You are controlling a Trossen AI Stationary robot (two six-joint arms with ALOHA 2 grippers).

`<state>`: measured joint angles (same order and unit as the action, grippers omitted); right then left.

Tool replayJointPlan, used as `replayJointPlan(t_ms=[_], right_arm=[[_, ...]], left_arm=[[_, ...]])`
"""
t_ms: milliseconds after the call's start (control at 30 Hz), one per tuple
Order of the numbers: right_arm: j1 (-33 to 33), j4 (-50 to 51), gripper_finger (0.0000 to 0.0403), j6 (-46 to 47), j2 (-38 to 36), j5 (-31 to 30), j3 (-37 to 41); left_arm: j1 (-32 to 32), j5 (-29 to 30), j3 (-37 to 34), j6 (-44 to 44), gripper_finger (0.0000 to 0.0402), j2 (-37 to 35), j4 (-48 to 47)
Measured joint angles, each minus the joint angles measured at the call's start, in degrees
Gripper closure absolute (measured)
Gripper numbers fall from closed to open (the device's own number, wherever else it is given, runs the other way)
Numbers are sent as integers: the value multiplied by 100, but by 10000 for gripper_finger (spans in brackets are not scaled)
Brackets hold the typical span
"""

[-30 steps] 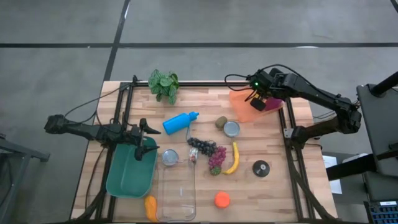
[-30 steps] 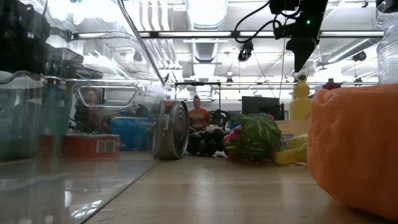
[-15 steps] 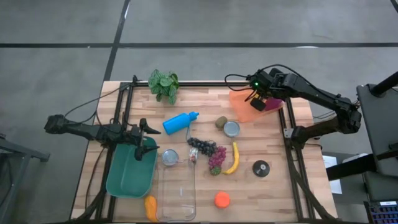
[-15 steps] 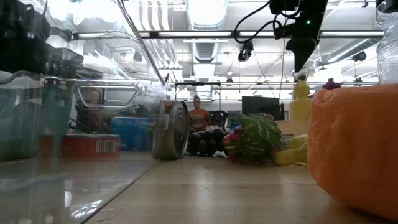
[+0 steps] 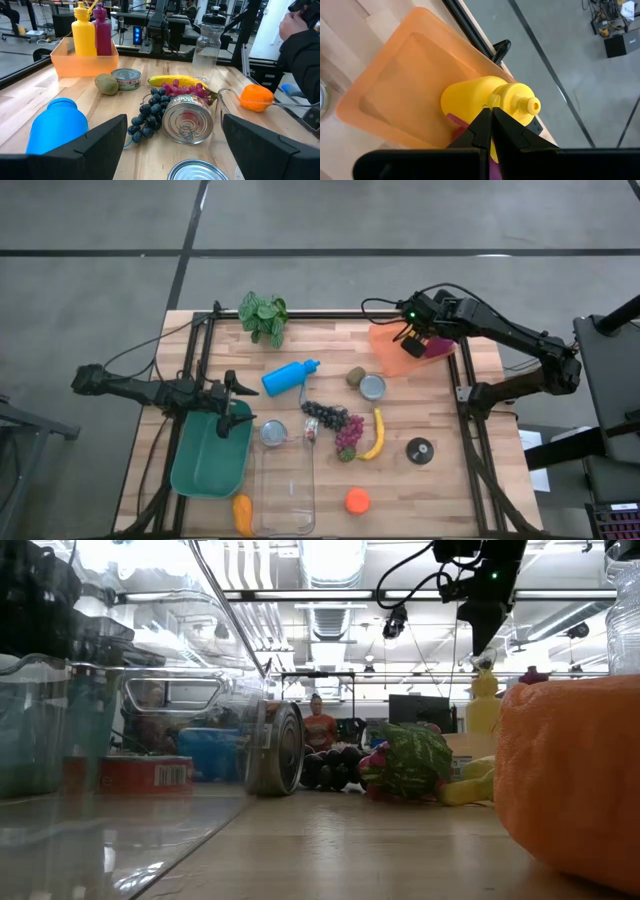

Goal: Pick & Place Food Item
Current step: Put the yellow tumbler into the orange bin, then put the blue tumbler into the orange bin

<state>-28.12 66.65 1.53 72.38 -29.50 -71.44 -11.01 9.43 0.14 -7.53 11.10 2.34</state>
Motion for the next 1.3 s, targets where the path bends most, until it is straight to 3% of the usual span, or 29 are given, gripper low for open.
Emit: replayJointPlan(t_ms=[233,567,767,1300], right_arm=[[0,-139,381,296,0,0,0],[0,-260,273,342,0,71,0],[0,-276,231,360,0,138,0],[184,-676,219,431,2,780,27]], left_arm=[[0,0,1,0,66,0,0],[0,0,-2,0,66,1,-1],[-2,0,-2,0,66,-1,-1],[1,0,1,0,66,0,-1]])
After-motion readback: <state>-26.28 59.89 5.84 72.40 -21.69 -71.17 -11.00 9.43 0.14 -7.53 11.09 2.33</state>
